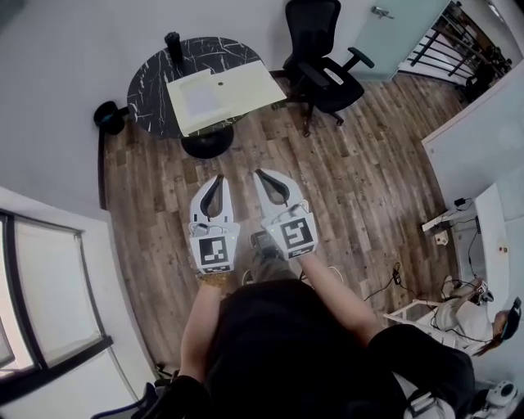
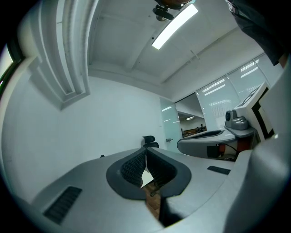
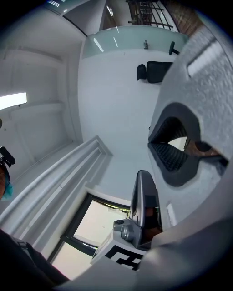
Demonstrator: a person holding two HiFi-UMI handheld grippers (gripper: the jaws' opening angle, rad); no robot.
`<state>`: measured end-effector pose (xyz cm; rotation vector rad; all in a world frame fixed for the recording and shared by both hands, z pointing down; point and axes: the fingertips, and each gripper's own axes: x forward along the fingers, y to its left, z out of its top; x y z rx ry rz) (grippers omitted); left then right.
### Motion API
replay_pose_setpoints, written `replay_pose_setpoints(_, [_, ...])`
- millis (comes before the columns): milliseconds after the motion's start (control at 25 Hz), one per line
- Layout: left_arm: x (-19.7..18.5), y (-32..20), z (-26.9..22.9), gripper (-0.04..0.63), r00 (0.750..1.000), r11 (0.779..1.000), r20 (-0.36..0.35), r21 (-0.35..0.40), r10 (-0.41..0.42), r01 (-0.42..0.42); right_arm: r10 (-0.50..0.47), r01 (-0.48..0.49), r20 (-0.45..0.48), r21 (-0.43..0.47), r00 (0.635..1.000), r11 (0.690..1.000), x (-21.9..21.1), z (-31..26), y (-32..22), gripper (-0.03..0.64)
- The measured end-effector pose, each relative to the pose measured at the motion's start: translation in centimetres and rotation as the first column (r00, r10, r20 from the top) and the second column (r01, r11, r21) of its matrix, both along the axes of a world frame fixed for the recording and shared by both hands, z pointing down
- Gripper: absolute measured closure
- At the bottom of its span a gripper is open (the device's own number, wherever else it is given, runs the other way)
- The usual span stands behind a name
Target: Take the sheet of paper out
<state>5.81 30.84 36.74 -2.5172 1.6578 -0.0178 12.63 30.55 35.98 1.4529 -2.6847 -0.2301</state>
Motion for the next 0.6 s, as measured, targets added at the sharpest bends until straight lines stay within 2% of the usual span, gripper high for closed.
replay_pose_setpoints(120, [0.4,-1.4,0.1,0.586,0.999,1.0,0.032,0.014,0.006,-0.007,-0.038,0.038,-0.011,0.008,0.999,0.999,0.1,0.4,-1.6,0.618])
replay_pose_setpoints(240, [0.7,-3.2,0.7,0.586,0.999,1.0,0.038,-0.005,0.002,-0.001,-0.071,0.07,-0.03,-0.01,0.997,0.997,0.4,1.0,-3.2,0.618])
replay_pose_setpoints(400, [1.6,-5.3,1.2,0.586,0.999,0.999,0.037,-0.038,-0.009,0.011,-0.066,0.066,-0.035,-0.02,0.997,0.998,2.2,1.8,-6.0,0.618])
replay_pose_setpoints(600, [2.8,-7.8,1.6,0.586,0.996,0.999,0.086,-0.039,0.01,-0.007,-0.055,0.053,-0.036,-0.051,0.998,0.997,4.7,2.9,-9.6,0.618])
